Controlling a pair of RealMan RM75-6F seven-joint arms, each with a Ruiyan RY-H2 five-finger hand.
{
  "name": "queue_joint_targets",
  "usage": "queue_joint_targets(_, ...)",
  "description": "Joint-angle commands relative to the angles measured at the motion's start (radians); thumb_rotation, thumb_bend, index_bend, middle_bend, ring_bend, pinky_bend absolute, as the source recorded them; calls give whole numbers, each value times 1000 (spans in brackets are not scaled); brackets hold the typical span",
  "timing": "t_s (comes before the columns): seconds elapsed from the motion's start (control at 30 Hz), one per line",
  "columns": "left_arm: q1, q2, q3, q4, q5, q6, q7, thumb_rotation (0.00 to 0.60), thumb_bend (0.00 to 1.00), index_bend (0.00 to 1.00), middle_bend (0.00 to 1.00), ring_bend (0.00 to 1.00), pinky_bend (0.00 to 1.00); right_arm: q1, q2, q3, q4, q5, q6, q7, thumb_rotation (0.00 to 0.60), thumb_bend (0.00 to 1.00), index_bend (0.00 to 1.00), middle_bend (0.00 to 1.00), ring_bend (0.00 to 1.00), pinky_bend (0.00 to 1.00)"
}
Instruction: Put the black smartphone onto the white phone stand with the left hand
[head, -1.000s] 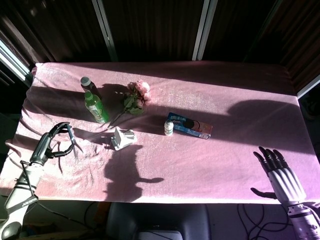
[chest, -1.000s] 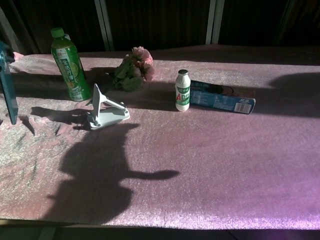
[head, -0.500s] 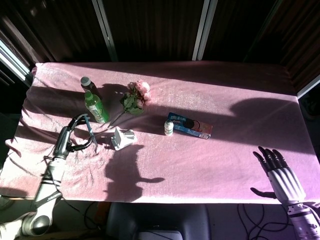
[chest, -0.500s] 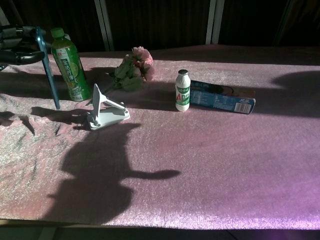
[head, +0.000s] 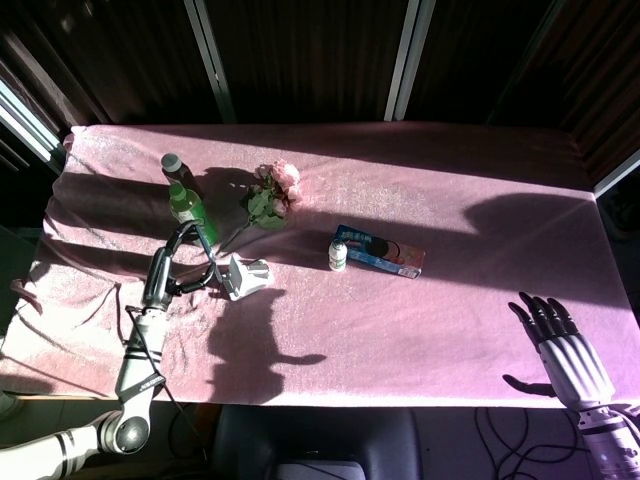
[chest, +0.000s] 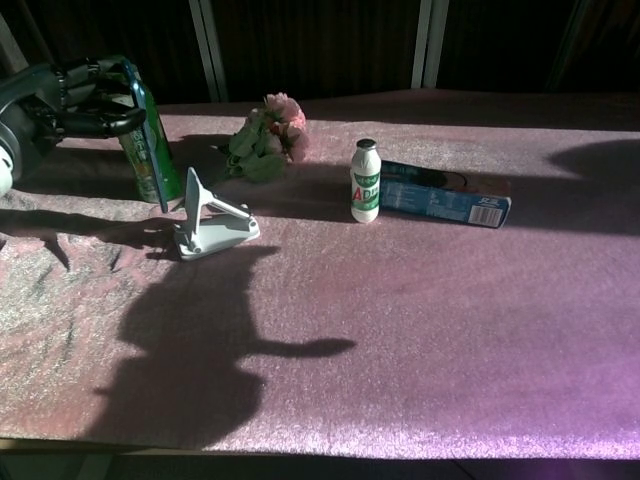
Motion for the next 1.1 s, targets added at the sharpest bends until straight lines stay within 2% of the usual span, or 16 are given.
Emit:
queue_joint_targets(0.03,2,-17,2,9,7,4,-4,600,423,864,1000,677,153,-1,-1,0,1,0,1,0,600,128,0,0,0,0)
queue_joint_targets(0.3,16,-41,18,5,35,9,-8,600,423,865,1000,677,152,0,1,-1,1,-3,1,3,600,128,0,0,0,0)
queue_joint_targets(0.63,14,-89,17,59,14,-26,-12,600,423,865,1000,677,151,-3,4,-2,3,-9,10,11,600,128,0,0,0,0)
queue_joint_targets(1.1,14,-111,12,101,27,-49,-13,600,424,865,1000,676,150,-5,6,-3,3,-12,15,15,600,128,0,0,0,0)
